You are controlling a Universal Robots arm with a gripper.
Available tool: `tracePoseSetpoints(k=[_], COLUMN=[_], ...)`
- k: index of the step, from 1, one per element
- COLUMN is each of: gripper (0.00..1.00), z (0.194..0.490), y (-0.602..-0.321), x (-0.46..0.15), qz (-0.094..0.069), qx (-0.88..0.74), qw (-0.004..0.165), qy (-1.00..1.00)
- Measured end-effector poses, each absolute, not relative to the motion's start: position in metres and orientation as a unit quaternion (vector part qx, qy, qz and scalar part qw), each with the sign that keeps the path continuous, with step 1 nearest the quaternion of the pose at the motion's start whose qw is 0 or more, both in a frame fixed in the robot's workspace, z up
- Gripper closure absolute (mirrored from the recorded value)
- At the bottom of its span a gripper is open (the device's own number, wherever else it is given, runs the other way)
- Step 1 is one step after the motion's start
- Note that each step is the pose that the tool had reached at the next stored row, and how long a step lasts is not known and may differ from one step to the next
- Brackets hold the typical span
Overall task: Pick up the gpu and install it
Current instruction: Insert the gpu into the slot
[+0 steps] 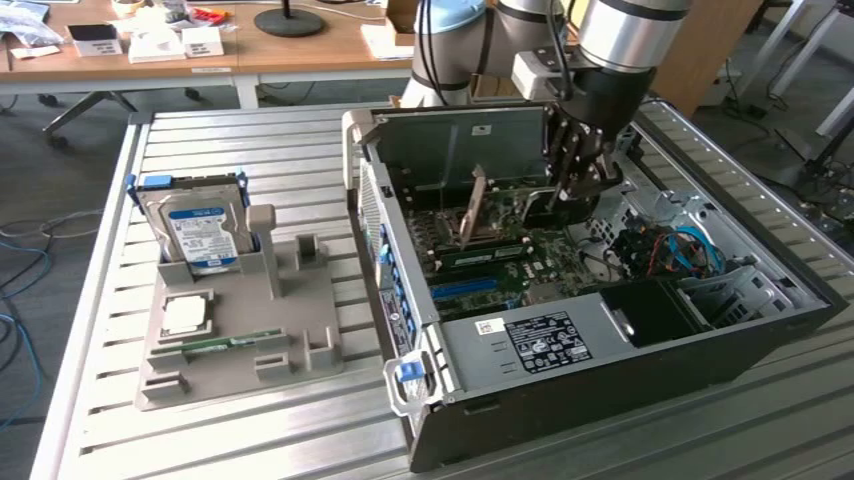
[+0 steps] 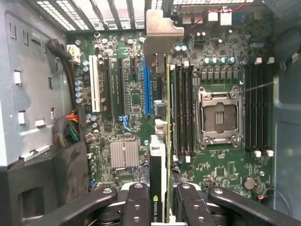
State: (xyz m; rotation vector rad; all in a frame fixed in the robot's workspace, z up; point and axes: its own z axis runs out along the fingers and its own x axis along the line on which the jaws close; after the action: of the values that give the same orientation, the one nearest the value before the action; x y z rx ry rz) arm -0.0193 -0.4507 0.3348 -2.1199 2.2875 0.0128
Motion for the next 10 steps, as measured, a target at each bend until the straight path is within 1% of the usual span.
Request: tracePoseSetpoints(k=[10], gripper=[0.73], z=[0.3243], y=[-0.451], x=[-0.028], qz=[0.003], qx=[-0.681], qw=[0.013], qy=[0.732])
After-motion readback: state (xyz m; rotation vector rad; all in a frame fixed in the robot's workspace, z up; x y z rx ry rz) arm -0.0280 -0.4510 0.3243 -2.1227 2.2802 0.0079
